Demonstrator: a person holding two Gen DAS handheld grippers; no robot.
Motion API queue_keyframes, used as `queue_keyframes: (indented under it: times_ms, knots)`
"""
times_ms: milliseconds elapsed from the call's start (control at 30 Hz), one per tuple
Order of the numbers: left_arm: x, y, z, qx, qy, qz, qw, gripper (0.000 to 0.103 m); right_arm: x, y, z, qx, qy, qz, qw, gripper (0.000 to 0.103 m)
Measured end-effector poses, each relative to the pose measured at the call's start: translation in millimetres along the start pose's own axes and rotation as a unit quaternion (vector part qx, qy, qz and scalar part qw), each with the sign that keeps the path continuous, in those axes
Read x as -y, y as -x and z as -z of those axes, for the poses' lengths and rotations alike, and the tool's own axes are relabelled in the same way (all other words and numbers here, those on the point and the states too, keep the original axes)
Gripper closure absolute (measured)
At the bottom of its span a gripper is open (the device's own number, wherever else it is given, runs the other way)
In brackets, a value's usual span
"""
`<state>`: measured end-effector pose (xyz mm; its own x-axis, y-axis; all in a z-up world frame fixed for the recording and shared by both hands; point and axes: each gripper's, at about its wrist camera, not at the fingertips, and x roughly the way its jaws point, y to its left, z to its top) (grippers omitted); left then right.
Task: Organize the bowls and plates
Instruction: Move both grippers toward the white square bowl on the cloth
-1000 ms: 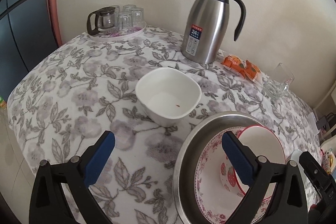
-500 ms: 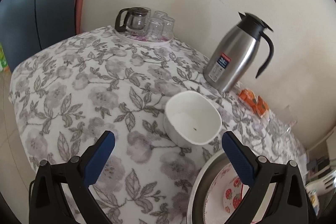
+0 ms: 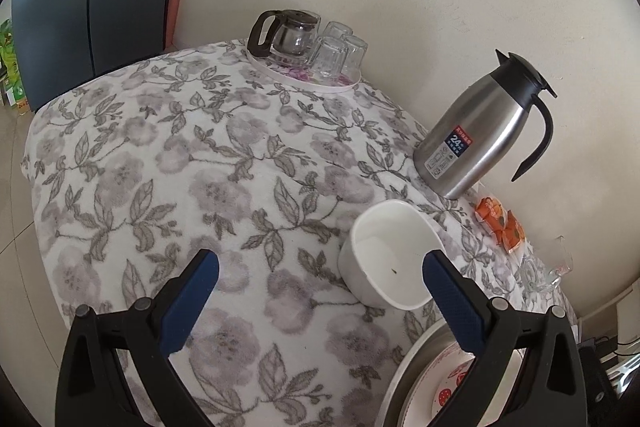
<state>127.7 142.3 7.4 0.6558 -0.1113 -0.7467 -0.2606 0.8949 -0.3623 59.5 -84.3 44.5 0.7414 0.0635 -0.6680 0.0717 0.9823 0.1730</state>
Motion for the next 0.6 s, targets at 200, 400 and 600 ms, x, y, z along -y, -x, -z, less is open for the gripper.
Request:
queue_keyframes:
  times_ms: [200,400,600]
  knots:
    - [-17,-21,-9,-0.045,0.060,0.050,0.9959,0.002,-11,-14,-24,-0.016,-0.005,0.013,1.000,0.015]
    - [-25,-38,-16,-0.066,0.086,0.062,0.9922,0.002,-27,-33,-44,-0.039,0.010,0.022,0.999,0.025]
    - [-21,-61,-21,-0.091,0.088,0.080,0.9887,0.021,-41,-64,-48,-0.077,0.013,0.027,0.997,0.035]
